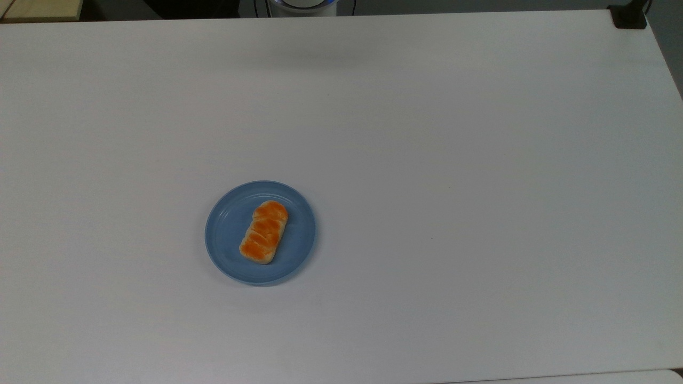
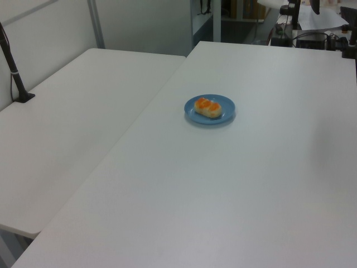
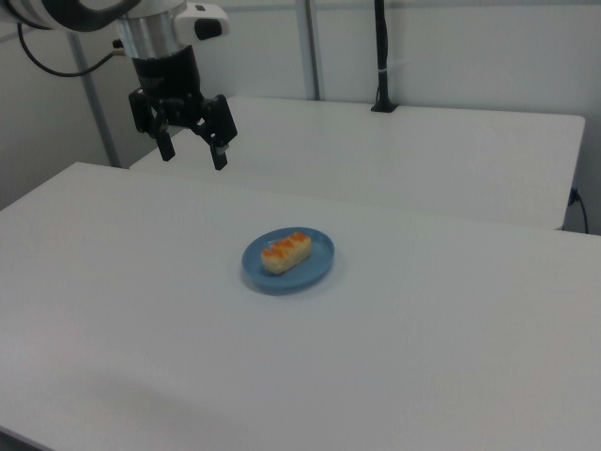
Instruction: Put the bread on a plate
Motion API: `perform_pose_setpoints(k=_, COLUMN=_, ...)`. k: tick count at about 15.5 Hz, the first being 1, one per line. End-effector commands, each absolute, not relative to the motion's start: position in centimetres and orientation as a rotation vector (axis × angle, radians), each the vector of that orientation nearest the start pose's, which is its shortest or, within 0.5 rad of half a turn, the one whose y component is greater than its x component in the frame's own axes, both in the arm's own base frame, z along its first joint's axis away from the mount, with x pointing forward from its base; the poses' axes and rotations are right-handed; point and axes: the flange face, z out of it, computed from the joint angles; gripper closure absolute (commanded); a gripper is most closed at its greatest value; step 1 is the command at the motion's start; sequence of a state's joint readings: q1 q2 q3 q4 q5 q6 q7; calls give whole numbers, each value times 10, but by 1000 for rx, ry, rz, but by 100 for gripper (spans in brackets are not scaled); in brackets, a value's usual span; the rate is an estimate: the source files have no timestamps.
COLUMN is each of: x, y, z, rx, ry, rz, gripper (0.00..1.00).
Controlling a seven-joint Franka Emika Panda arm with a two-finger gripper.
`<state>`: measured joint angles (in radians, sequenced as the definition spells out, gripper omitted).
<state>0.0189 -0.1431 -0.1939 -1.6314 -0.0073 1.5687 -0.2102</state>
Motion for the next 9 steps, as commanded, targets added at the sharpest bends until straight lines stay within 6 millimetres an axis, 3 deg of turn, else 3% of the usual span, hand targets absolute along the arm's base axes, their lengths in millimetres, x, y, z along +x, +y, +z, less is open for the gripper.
perform_pose_setpoints(k=1, x=504, y=-88, z=670, rx=-3153, ry=73, rz=-119, gripper=0)
perform_pose_setpoints(k=9, x=514, y=-92, z=671, rx=-3138, ry=128, rz=-223, gripper=0)
